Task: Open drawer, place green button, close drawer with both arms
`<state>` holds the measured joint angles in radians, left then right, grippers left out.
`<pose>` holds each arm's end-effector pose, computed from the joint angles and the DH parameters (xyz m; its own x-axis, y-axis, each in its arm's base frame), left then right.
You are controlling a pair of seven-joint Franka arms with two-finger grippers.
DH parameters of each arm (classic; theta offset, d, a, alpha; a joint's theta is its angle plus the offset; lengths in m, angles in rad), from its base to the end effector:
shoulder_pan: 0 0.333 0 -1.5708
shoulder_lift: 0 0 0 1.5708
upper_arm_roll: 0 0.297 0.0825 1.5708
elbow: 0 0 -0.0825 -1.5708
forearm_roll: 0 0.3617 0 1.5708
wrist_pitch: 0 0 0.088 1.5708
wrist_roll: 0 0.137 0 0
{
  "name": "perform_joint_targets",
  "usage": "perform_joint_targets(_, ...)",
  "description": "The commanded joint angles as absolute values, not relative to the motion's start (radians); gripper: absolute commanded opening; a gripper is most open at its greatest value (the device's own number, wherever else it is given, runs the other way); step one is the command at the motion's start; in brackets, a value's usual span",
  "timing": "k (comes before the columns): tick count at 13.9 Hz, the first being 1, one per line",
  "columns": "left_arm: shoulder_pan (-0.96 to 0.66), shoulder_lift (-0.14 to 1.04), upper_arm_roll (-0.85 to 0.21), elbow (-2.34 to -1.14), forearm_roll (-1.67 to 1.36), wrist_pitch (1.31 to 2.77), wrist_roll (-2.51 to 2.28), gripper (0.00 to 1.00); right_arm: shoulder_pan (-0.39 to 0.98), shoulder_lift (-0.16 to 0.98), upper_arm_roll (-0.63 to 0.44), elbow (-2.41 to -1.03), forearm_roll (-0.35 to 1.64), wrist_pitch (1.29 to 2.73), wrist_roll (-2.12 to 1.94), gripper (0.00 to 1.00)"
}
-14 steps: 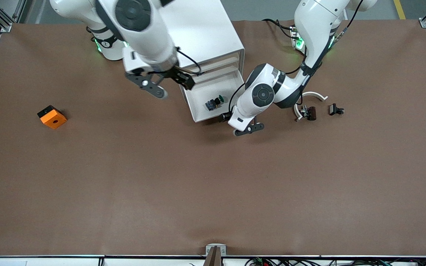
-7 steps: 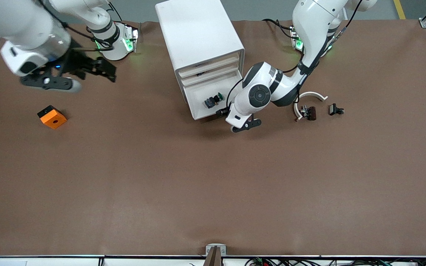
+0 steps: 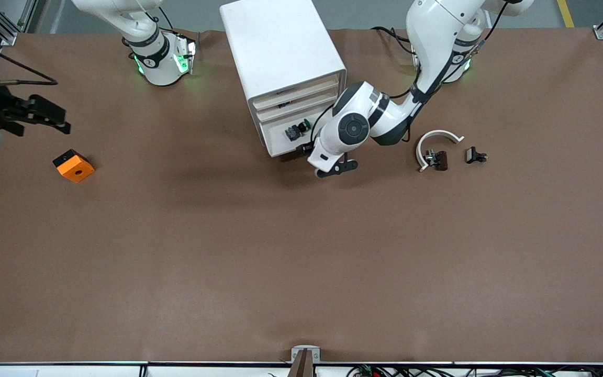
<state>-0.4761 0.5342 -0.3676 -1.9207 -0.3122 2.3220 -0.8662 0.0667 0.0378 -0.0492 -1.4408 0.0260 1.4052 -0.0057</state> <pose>0.3857 -0.4487 0.1952 0.8901 0.2391 -0.3879 0.3055 -0.9448 0.1187 0.5238 0.0136 0.5991 0.9969 0.0273 -0.0731 0.0256 -0.9994 -0.0245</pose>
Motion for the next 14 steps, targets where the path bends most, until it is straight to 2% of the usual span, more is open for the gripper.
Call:
perform_joint_targets(1, -0.476, 0.541, -0.409, -1.921, -0.330, 2.313, -0.887, 1.00, 0.031, 0.014, -0.029, -1.462, -0.014, 1.419, -0.043, 1.00)
perform_joint_targets(7, -0.477, 0.548, -0.448, -1.928, -0.331, 2.266, -0.907, 1.00, 0.014, 0.003, -0.026, -1.474, -0.014, 1.411, -0.038, 1.00)
perform_joint_targets(11, -0.482, 0.549, -0.460, -1.924, -0.331, 2.255, -0.939, 1.00, 0.002, -0.129, -0.028, -1.635, 0.001, 1.535, -0.028, 1.00)
perform_joint_targets(14, -0.482, 0.549, -0.471, -1.921, -0.331, 2.237, -0.971, 1.00, 0.002, -0.123, -0.025, -1.588, 0.000, 1.474, -0.023, 1.00)
